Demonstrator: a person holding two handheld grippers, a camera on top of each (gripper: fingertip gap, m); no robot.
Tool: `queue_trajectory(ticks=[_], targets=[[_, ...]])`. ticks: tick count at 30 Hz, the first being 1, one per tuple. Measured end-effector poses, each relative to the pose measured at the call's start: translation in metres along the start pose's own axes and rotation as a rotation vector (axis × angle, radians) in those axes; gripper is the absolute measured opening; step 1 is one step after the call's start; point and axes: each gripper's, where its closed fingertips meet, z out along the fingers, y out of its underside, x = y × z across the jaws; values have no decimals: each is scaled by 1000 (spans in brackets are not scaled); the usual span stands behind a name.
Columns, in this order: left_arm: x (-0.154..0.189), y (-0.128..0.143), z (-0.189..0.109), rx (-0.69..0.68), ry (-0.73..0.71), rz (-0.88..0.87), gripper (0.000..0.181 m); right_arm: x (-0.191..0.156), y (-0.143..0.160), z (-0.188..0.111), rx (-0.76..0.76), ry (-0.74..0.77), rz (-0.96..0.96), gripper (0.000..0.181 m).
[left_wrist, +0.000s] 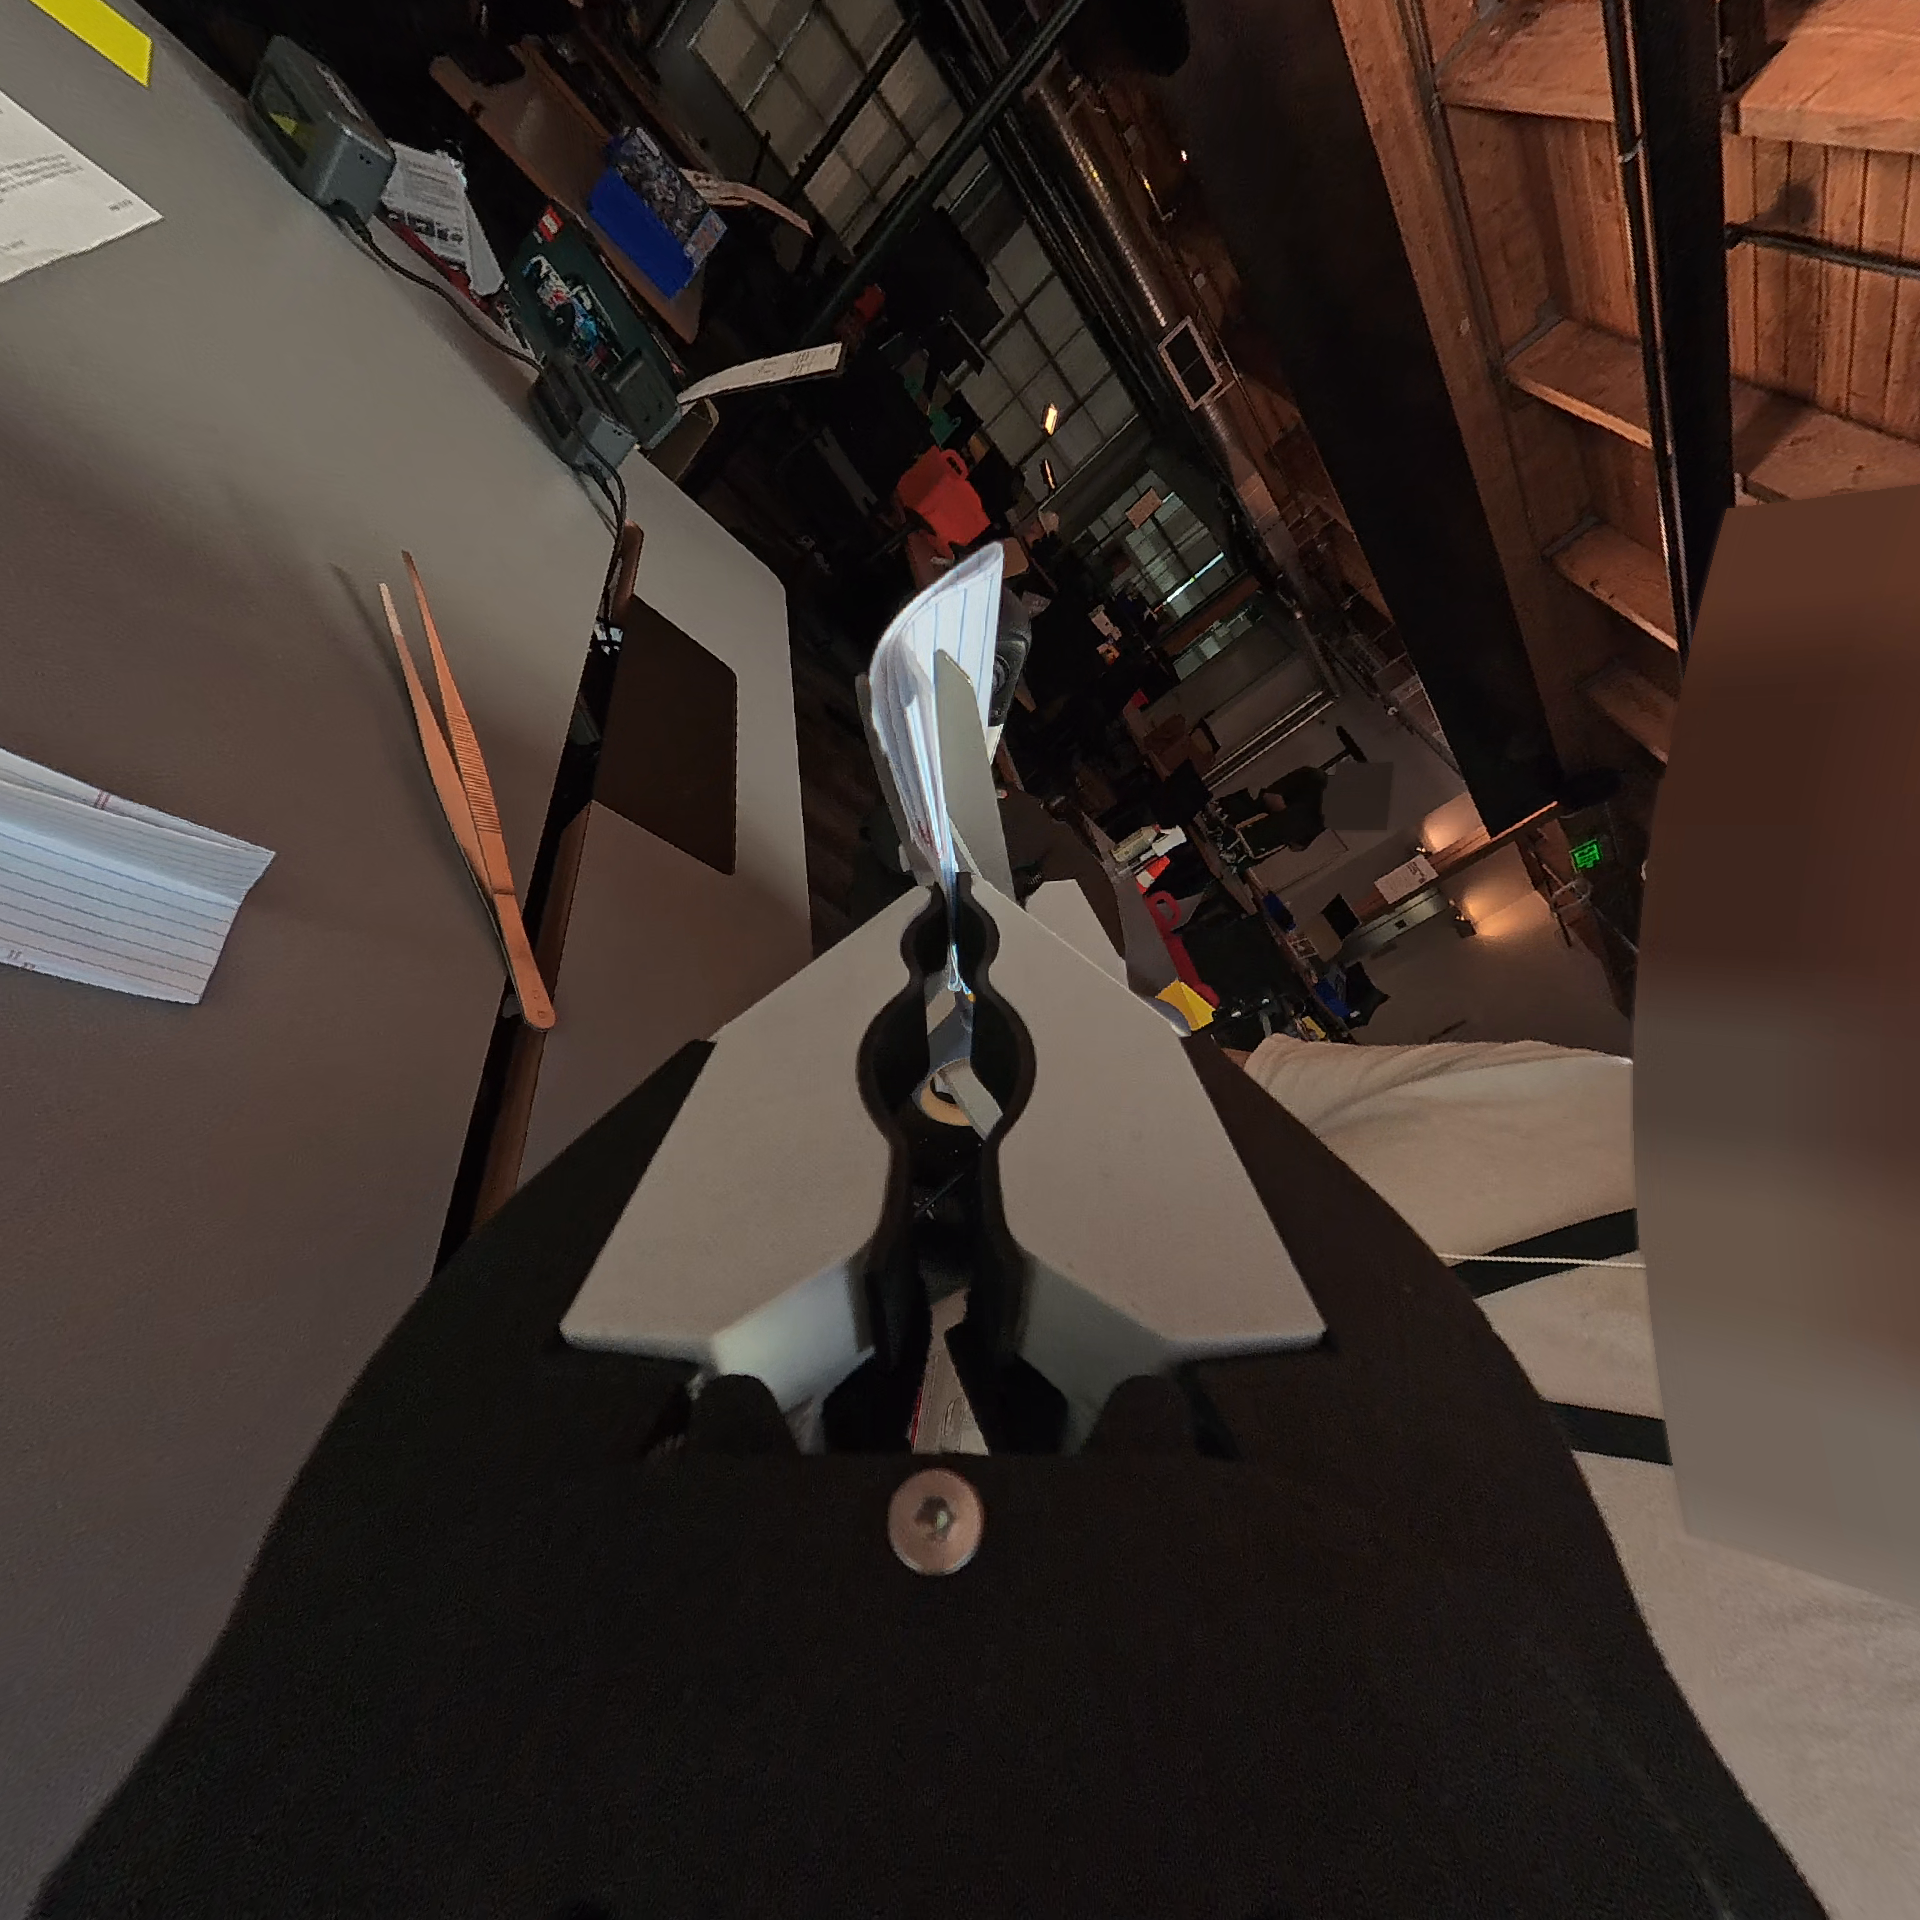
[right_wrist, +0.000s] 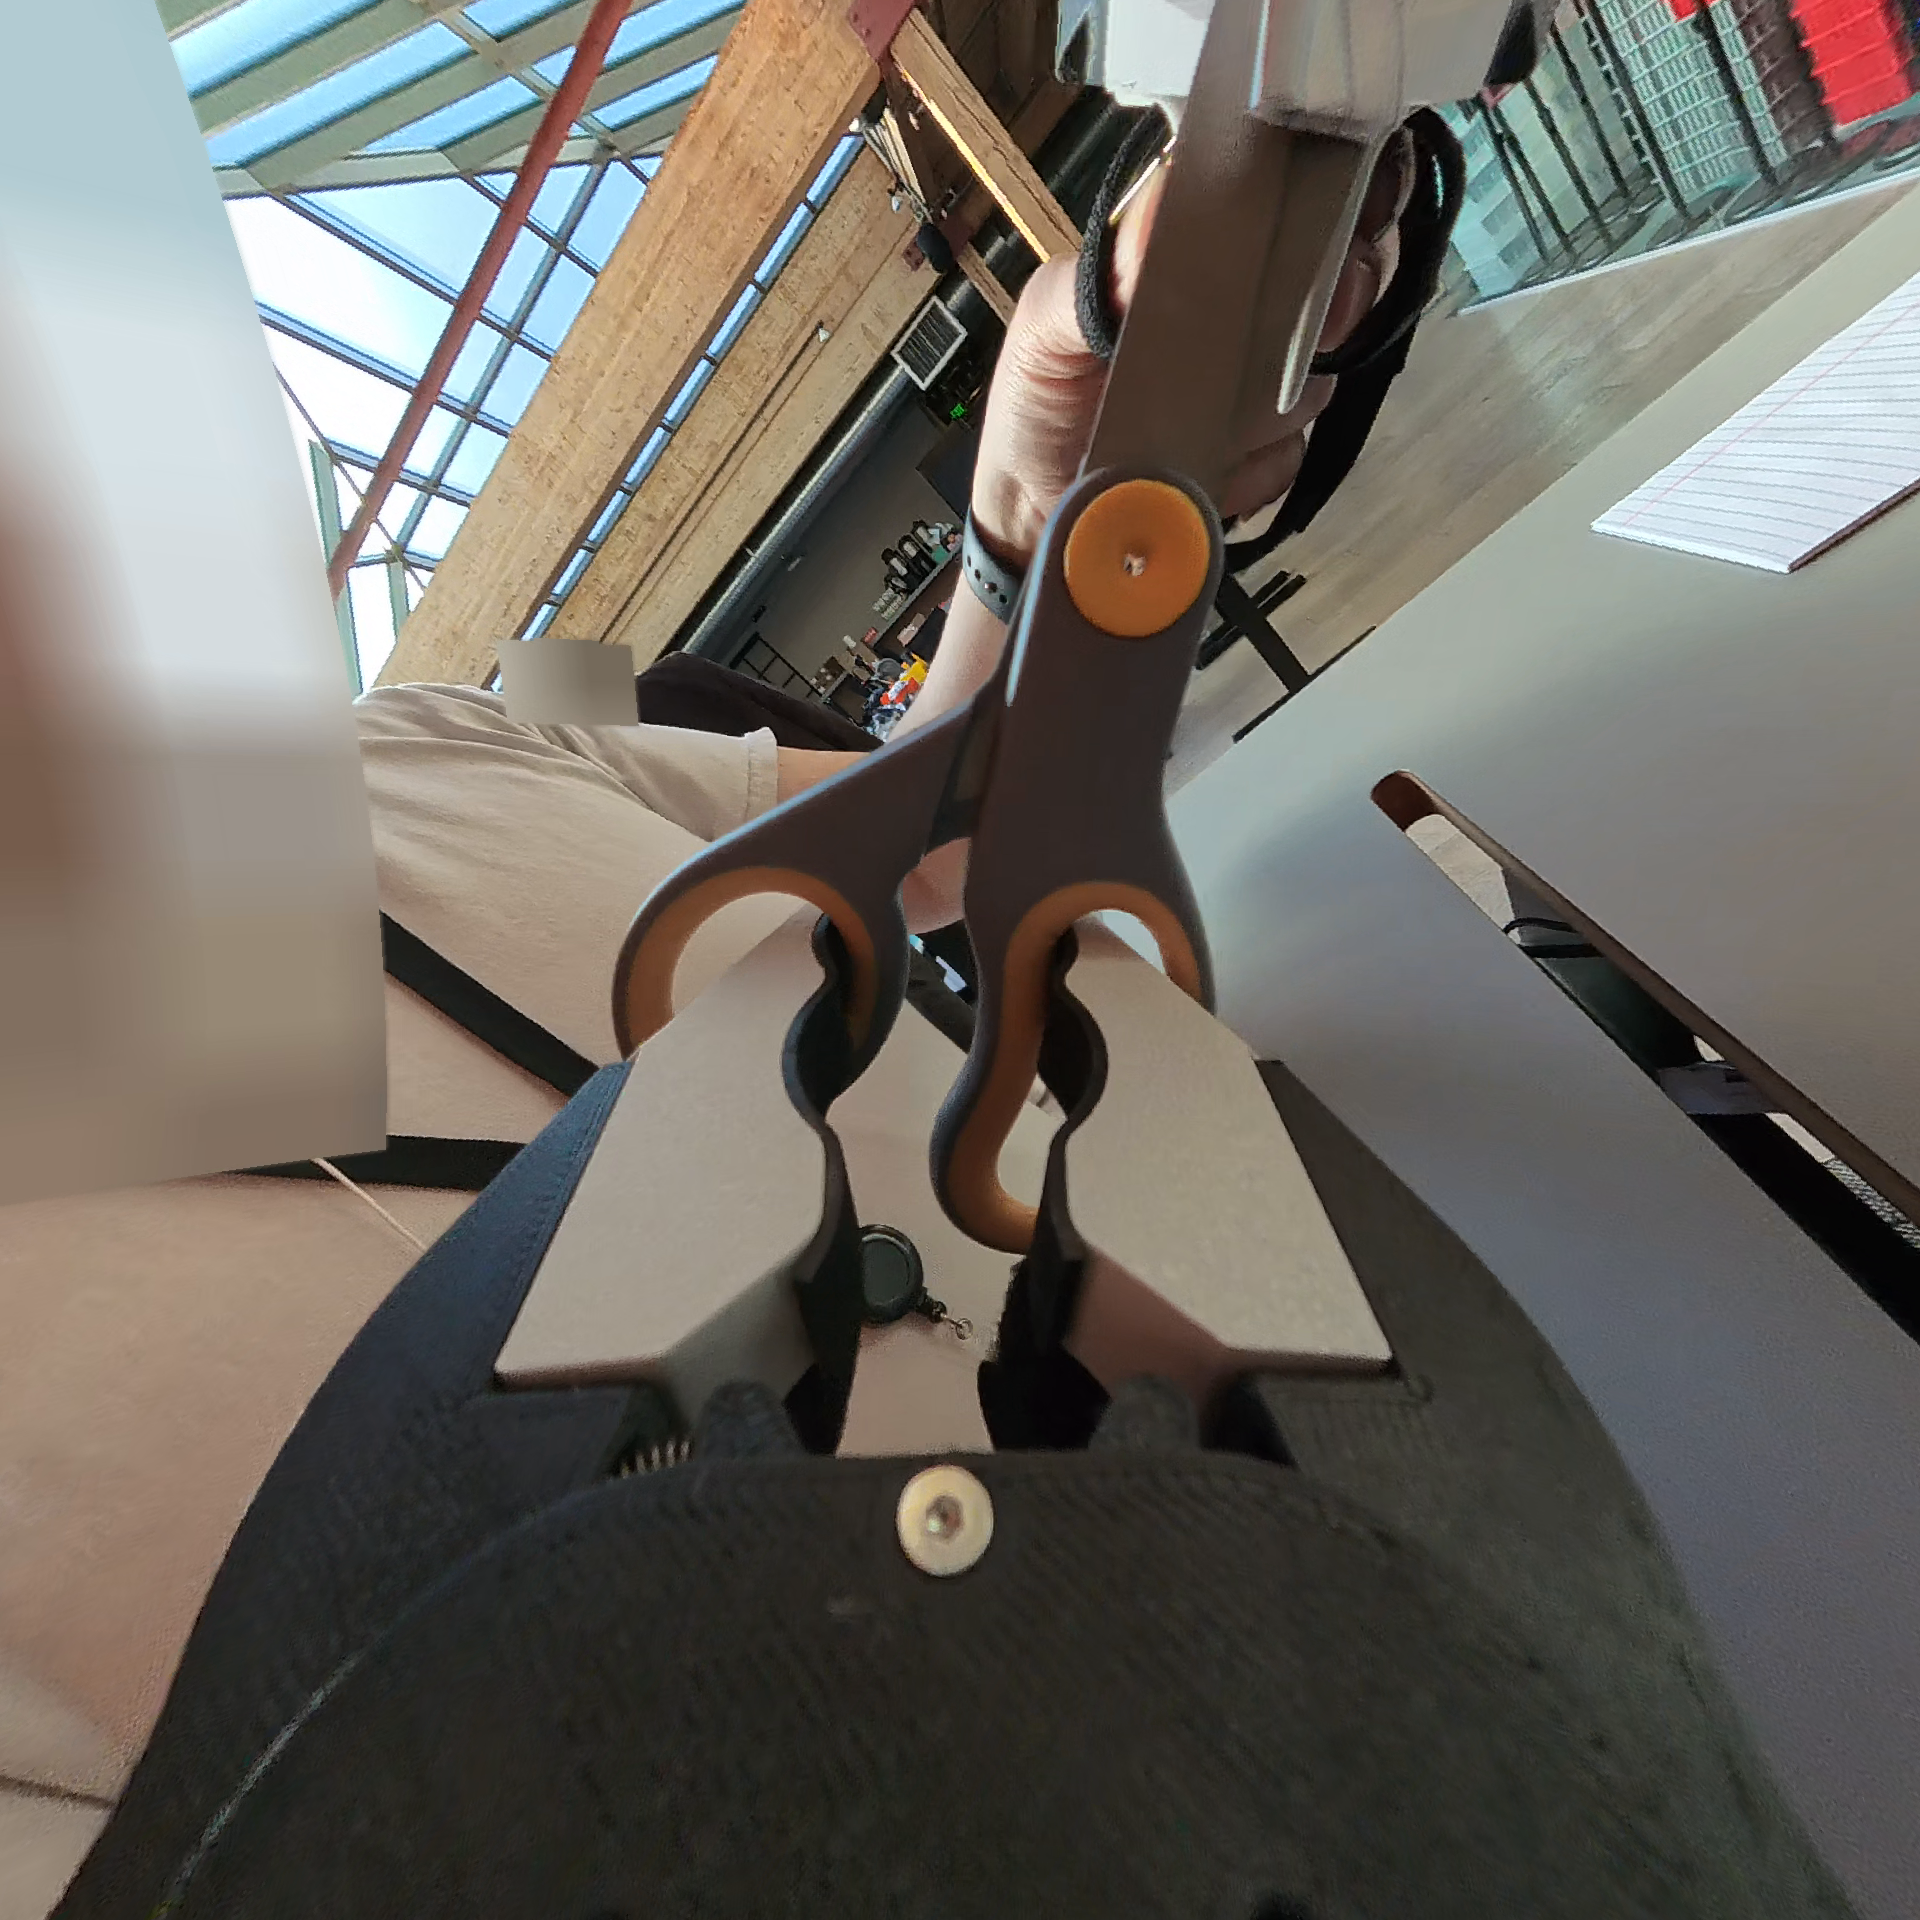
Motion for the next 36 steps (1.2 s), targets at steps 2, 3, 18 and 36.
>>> queue_trajectory(ticks=[2, 3, 18, 36], targets=[[2, 0, 1, -2, 8, -1, 0, -3, 0, 1, 4, -10, -7, 30], [2, -1, 1, 1, 9, -3, 0, -3, -1, 1, 7, -9, -7, 30], [-1, -2, 8, 37, 49, -50, 0, 4, 1, -1, 22, 10, -39, 29], [-7, 0, 12, 74, 56, -80, 0, 11, 4, 6, 41, 7, -44, 28]])
